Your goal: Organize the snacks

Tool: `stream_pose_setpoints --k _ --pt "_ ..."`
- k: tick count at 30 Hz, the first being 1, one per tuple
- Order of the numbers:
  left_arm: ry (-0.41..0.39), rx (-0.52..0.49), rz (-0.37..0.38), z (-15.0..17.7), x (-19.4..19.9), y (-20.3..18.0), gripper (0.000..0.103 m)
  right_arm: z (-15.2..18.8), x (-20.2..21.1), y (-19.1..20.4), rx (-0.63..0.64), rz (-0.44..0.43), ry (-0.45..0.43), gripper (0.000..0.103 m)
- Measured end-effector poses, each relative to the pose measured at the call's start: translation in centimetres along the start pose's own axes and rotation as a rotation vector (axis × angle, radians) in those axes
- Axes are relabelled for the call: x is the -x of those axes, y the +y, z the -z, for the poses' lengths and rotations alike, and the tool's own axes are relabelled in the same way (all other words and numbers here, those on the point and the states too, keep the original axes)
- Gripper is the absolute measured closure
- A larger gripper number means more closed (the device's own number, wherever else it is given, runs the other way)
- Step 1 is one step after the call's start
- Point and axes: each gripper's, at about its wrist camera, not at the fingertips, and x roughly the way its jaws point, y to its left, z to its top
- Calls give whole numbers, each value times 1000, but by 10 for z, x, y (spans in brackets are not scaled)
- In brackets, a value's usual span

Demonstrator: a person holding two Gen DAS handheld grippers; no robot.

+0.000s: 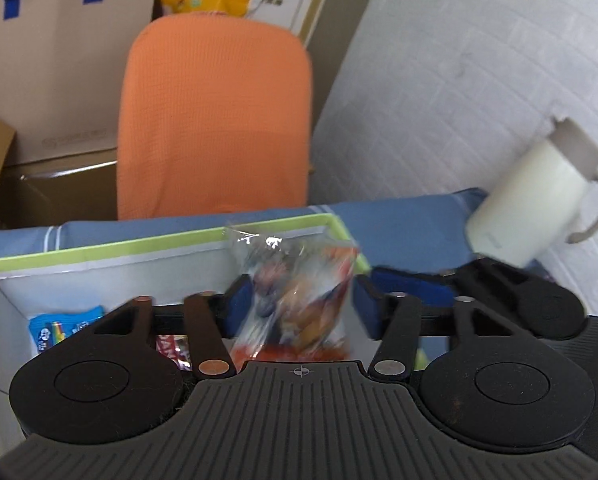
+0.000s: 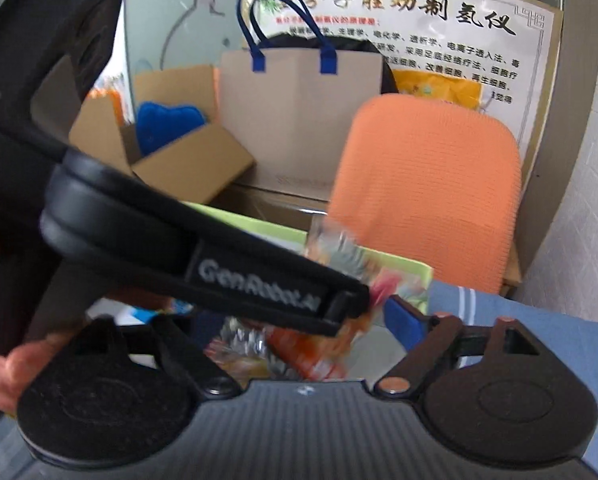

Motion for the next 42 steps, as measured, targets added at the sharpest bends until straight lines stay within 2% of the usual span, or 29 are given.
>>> stream_pose_setpoints --k 4,8,14,18,24,26,29,32,35,37,39,42 --pt "-82 -33 -39 10 25 7 46 12 31 -14 -54 0 -73 10" --pt "-137 -38 -18 28 67 9 42 32 74 -16 -110 18 -123 10" --pt "-174 -63 44 91 133 -17 34 89 152 17 -156 32 -157 10" --pt "-147 -58 93 150 163 -36 33 138 199 49 -206 47 -156 10" --pt "-69 -34 116 236 183 -47 33 220 246 100 -304 72 -105 10" --pt "-35 -36 129 254 181 -51 33 237 251 115 -330 72 -80 10" --pt "-13 -14 100 267 178 -51 34 242 246 133 -334 -17 -67 10" --pt "21 11 163 264 172 -42 34 230 229 147 -274 -79 -52 10" --pt "107 -25 203 254 159 -39 38 224 207 153 -227 -50 3 10" --pt "142 -60 193 255 154 -39 41 227 197 152 -223 -28 39 10" --pt "163 -101 197 258 150 -38 41 228 191 149 -237 -34 49 10" --pt "174 -111 185 259 142 -39 43 223 180 145 -246 -63 65 10"
